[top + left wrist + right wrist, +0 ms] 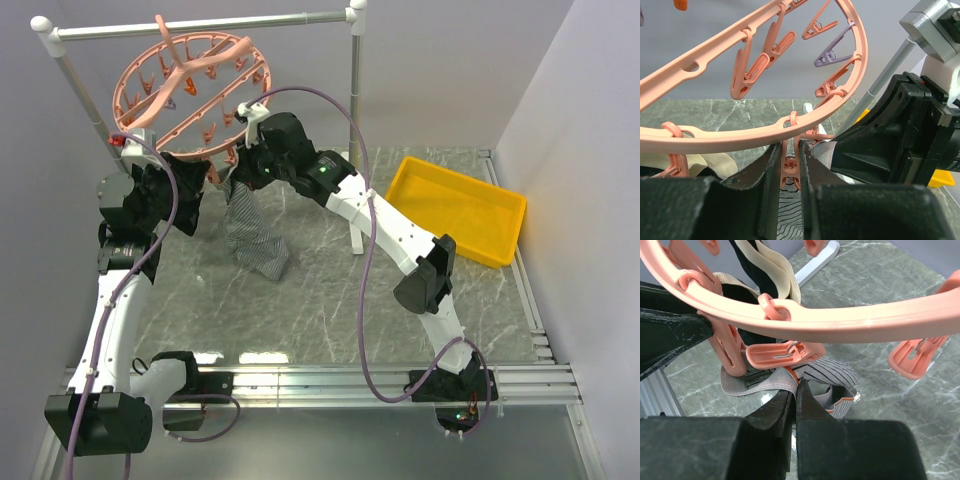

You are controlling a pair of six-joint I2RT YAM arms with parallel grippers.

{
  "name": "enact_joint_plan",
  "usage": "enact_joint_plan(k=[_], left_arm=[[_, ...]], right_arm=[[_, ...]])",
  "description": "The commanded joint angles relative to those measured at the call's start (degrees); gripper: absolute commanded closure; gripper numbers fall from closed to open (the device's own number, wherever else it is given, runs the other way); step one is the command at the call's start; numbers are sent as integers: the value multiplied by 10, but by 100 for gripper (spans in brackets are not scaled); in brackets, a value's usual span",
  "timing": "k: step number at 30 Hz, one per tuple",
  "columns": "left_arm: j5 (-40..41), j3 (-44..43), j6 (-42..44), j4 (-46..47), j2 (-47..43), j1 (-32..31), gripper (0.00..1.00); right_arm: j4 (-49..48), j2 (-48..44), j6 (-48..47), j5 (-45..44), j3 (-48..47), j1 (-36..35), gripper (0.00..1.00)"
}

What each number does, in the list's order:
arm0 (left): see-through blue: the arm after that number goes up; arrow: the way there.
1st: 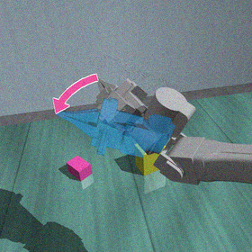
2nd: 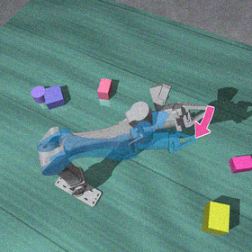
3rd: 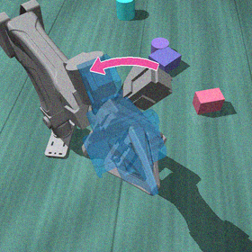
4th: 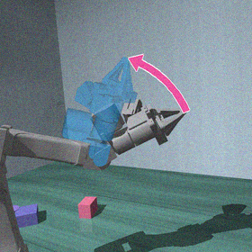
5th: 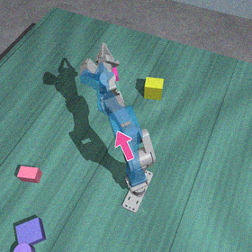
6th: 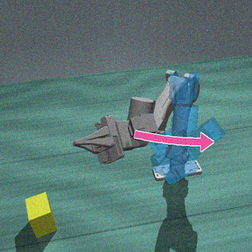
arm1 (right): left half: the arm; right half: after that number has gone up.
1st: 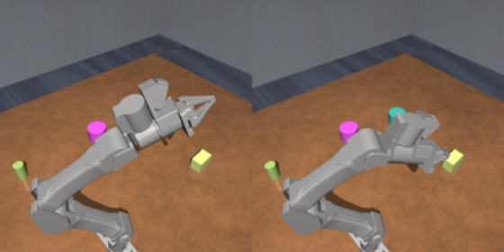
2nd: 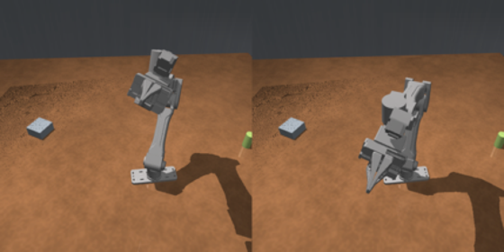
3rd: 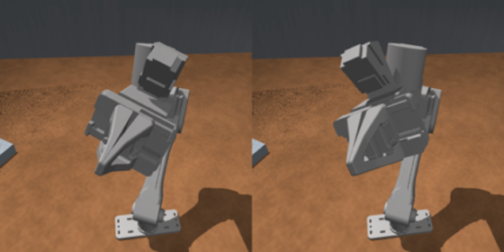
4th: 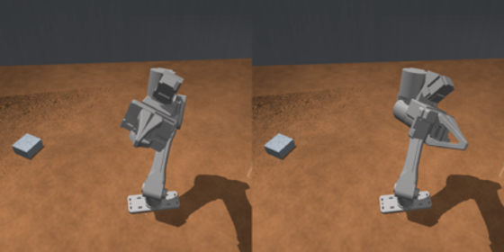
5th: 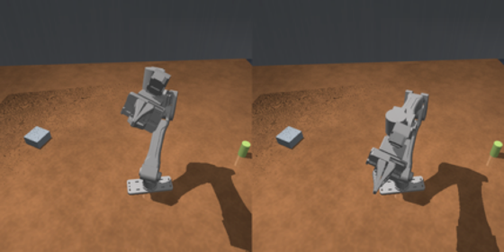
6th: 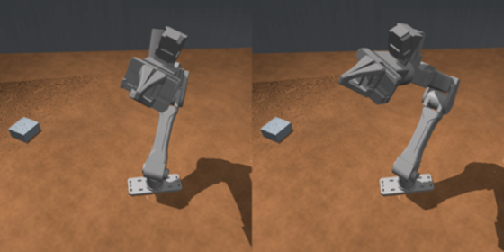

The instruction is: Clip the underwear to the hanger

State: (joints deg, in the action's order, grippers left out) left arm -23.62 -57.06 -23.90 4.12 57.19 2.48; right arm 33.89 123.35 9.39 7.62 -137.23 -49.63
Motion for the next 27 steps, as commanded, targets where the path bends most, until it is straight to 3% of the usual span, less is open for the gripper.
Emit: enact_joint_plan(k=[1, 14, 27], left_arm=[[-3, 0, 18, 38, -10, -5, 87], [4, 1, 32, 47, -8, -6, 81], [3, 7, 47, 50, -13, -8, 82]], right_arm=[[-30, -39, 14, 11, -8, 0, 100], [-28, -44, 51, 43, 9, 1, 100], [-33, -50, 80, 76, 16, 4, 100]])
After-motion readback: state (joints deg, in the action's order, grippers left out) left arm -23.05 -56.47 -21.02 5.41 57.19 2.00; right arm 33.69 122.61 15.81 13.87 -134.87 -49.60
